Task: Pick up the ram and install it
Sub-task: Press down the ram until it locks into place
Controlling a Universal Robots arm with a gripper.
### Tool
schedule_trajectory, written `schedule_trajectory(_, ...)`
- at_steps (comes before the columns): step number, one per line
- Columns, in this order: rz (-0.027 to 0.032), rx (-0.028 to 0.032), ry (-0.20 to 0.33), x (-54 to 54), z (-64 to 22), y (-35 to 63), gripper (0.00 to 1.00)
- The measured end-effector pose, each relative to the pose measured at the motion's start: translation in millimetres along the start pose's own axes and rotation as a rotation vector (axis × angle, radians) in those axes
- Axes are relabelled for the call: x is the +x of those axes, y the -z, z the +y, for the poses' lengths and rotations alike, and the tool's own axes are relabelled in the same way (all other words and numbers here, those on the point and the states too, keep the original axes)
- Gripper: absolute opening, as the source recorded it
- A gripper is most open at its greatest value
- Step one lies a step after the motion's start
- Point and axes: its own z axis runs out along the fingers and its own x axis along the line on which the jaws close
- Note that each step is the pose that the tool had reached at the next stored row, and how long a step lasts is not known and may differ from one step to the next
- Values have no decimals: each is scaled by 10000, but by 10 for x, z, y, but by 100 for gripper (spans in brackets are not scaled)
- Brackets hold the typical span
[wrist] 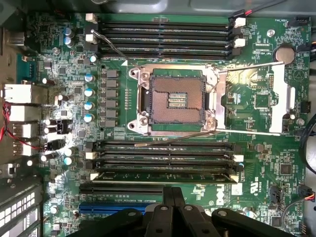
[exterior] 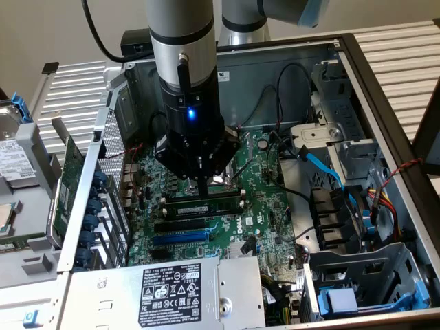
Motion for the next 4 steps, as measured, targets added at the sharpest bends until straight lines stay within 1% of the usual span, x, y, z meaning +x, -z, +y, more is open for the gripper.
schedule_trajectory(4,0,1,-35,0,0,0,10)
